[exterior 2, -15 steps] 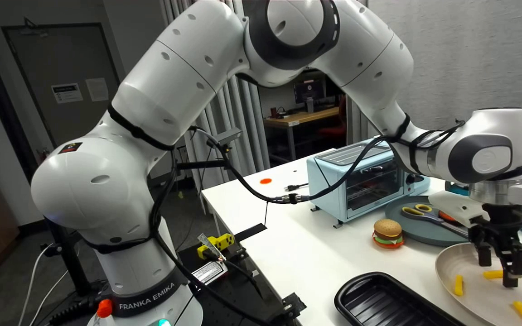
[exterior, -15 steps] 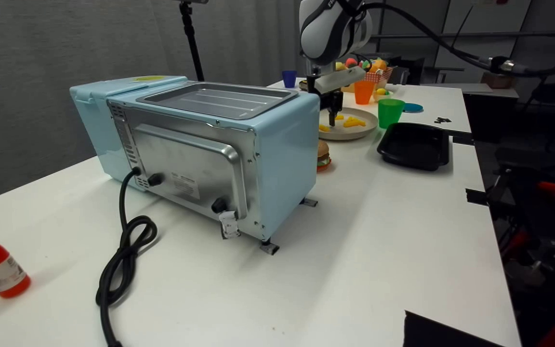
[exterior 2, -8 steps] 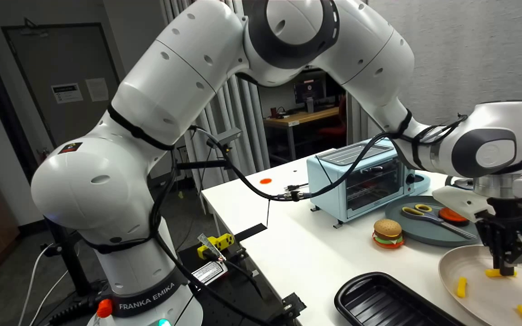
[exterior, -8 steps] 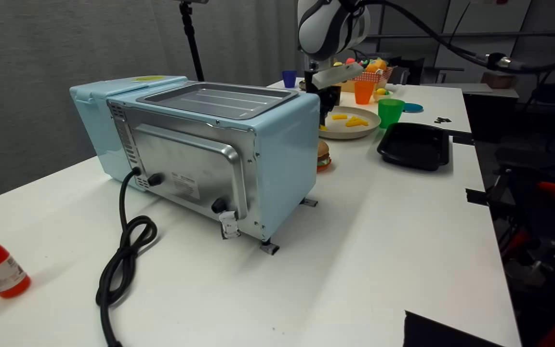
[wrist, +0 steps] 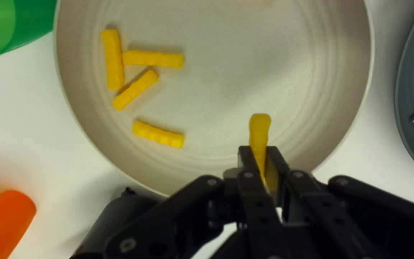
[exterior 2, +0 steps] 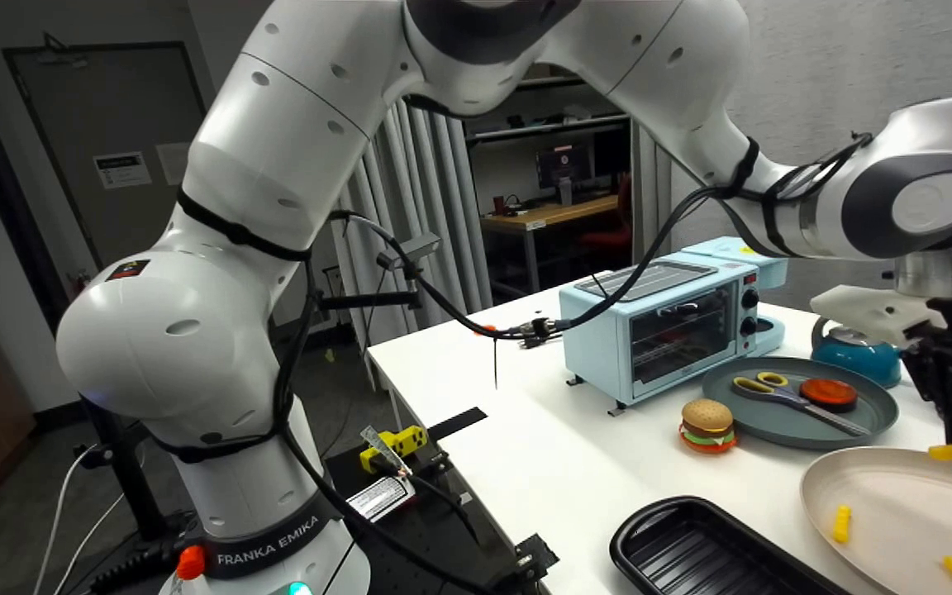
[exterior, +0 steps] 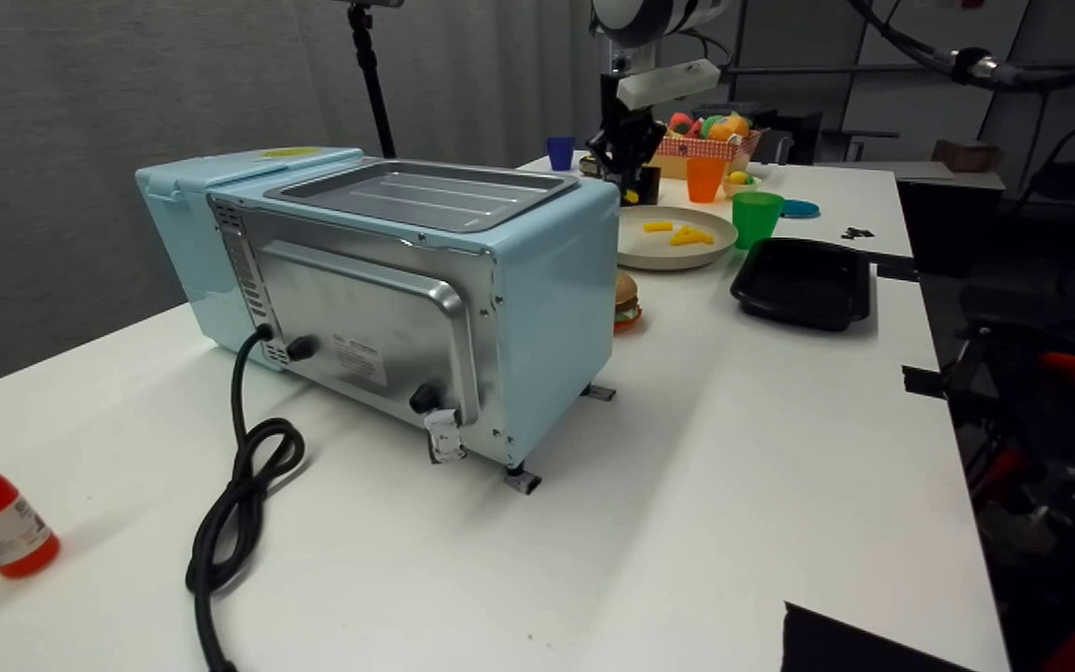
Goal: Pick up two fries from the plate and place them in the green cup.
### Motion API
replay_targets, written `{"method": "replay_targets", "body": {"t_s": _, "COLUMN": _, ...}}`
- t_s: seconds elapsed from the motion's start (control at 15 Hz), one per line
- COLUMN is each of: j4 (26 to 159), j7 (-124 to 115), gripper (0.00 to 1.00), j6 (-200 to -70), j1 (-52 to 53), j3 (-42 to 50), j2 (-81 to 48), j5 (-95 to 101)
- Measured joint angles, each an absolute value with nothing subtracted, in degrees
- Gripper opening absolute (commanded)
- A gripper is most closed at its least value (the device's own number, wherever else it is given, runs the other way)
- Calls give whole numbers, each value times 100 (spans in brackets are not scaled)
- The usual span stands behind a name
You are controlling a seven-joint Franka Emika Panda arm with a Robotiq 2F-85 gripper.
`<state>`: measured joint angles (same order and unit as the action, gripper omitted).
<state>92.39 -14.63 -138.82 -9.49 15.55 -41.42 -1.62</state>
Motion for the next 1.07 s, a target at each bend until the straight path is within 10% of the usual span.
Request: {"method": "replay_targets", "body": {"t_s": 1.07, "j4": 10842, "j7": -1226, "gripper": 3, "j6": -13820, "j1": -1373, "j3": 1965, "j2": -2729, "j5": 296}}
